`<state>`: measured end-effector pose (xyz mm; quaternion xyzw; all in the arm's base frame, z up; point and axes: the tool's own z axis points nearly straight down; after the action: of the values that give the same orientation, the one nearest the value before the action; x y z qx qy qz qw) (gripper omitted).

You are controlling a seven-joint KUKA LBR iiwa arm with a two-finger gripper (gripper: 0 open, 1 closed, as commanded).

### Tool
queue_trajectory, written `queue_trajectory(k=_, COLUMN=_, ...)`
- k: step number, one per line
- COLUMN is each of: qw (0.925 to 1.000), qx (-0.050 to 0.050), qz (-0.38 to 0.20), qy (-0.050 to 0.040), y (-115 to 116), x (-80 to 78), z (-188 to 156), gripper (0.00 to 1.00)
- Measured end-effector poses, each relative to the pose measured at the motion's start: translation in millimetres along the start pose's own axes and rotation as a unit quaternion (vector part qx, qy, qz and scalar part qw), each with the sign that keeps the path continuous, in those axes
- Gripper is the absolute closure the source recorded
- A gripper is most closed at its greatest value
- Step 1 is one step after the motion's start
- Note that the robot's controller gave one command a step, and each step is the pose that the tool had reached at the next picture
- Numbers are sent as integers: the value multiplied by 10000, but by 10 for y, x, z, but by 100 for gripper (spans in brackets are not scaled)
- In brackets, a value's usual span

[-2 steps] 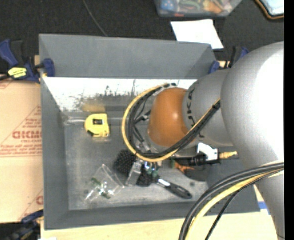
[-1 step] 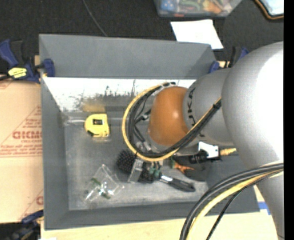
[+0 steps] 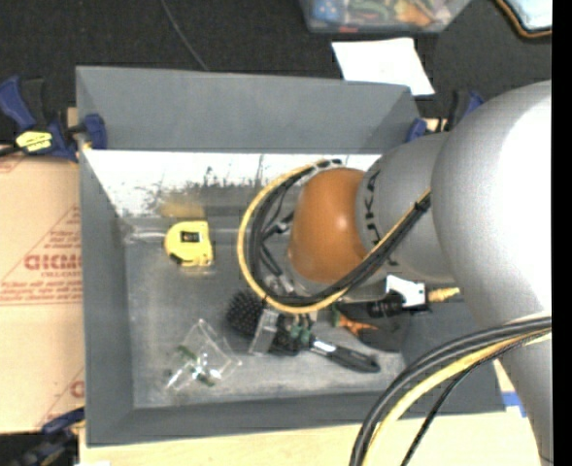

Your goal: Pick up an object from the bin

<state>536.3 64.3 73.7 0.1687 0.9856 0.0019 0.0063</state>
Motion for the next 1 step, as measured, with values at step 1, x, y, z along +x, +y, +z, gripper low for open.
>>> queue_trajectory(k=1, qw=10000, qx=3, qz=3, qy=29, y=-5, x=13, z=-198, gripper=100)
